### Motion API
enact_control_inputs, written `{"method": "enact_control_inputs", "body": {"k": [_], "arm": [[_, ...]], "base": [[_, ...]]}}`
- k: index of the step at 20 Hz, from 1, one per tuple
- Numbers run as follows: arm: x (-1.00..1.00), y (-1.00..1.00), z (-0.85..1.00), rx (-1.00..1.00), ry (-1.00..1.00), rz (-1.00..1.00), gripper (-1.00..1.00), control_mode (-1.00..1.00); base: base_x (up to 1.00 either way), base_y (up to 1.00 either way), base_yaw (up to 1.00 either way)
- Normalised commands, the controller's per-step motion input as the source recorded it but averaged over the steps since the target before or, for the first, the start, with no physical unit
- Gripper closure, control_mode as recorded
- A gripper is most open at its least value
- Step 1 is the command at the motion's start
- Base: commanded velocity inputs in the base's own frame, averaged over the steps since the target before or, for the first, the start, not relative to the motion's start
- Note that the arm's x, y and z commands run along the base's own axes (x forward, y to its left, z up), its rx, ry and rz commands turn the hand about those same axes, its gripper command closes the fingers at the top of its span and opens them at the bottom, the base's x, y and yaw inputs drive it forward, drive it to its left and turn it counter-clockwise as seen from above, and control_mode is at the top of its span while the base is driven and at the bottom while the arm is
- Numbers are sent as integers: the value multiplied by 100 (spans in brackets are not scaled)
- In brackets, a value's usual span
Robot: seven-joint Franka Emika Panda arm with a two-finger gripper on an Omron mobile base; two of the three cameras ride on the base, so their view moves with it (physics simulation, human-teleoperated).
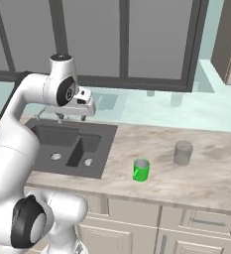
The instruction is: Place the glass cup in the left basin and the mug in the right basin of the sink.
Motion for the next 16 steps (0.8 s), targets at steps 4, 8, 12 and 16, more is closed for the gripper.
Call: {"method": "enact_control_inputs", "body": {"k": [4,8,12,16], "arm": [[0,0,0,0,0,0,-100,100],[0,0,0,0,0,0,-100,100],[0,0,0,0,0,0,-100,100],[0,0,0,0,0,0,-100,100]], "base": [[0,-33,-10],[10,-31,-13],[34,-13,-12],[27,-1,-2]]}}
